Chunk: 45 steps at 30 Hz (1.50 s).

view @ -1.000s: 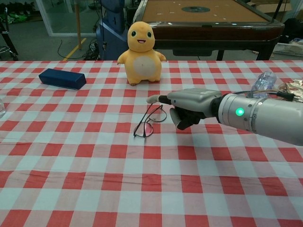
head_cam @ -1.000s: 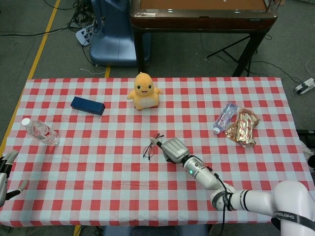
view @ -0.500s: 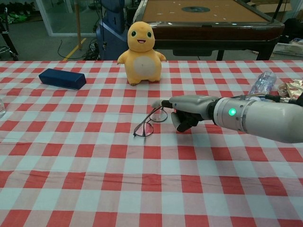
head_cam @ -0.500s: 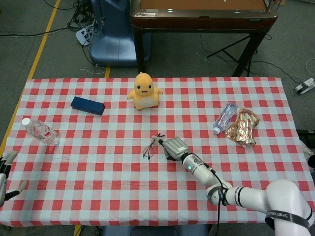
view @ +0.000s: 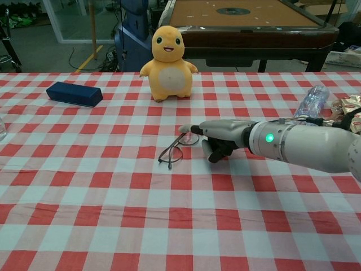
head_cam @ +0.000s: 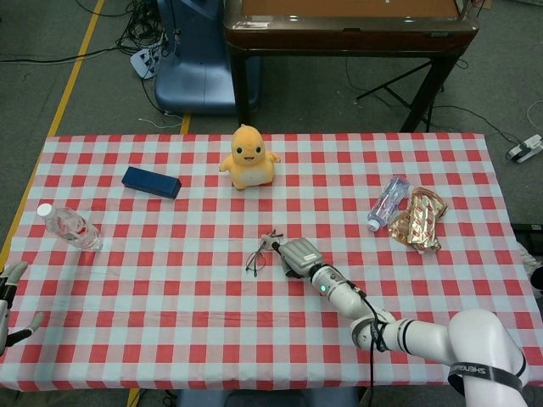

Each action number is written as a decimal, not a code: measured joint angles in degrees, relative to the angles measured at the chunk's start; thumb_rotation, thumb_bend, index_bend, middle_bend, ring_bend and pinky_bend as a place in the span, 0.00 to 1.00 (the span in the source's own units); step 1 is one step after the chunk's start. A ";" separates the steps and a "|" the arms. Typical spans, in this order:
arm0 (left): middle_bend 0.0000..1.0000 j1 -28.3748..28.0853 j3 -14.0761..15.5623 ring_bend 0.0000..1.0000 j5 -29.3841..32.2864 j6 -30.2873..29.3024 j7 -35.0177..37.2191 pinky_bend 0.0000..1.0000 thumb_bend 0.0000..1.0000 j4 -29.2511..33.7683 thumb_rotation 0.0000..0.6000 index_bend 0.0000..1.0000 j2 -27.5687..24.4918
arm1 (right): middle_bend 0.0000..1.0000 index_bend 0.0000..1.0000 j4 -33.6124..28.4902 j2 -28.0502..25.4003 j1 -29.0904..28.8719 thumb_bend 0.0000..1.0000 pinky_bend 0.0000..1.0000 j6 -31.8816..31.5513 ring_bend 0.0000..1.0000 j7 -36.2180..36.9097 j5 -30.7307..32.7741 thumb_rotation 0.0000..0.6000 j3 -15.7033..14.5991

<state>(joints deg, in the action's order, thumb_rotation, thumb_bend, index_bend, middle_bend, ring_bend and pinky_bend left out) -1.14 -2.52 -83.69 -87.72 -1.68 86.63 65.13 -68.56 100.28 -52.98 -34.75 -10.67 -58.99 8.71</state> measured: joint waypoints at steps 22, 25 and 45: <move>0.10 -0.55 -0.34 0.14 -0.83 -0.12 0.00 0.00 0.26 0.45 1.00 0.09 -0.03 | 1.00 0.00 -22.03 -14.23 6.74 1.00 0.98 -16.34 0.91 -7.16 -9.25 1.00 -3.39; 0.10 -0.88 -0.47 0.14 -1.09 -0.01 -0.07 0.00 0.26 0.54 1.00 0.09 0.08 | 0.97 0.00 -25.13 -16.68 9.12 1.00 0.98 -20.95 0.87 -9.11 -10.24 1.00 -4.19; 0.10 -2.61 -0.93 0.14 -1.79 1.02 -0.33 0.00 0.26 0.65 1.00 0.09 0.79 | 0.35 0.00 -36.89 -33.49 30.54 0.74 0.44 -47.05 0.33 -11.86 -17.52 1.00 -10.84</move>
<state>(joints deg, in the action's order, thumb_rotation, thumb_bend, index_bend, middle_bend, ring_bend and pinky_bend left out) -3.75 -3.45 -85.48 -86.70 -2.01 87.28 65.92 -105.45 66.79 -22.44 -81.80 -22.53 -76.52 -2.13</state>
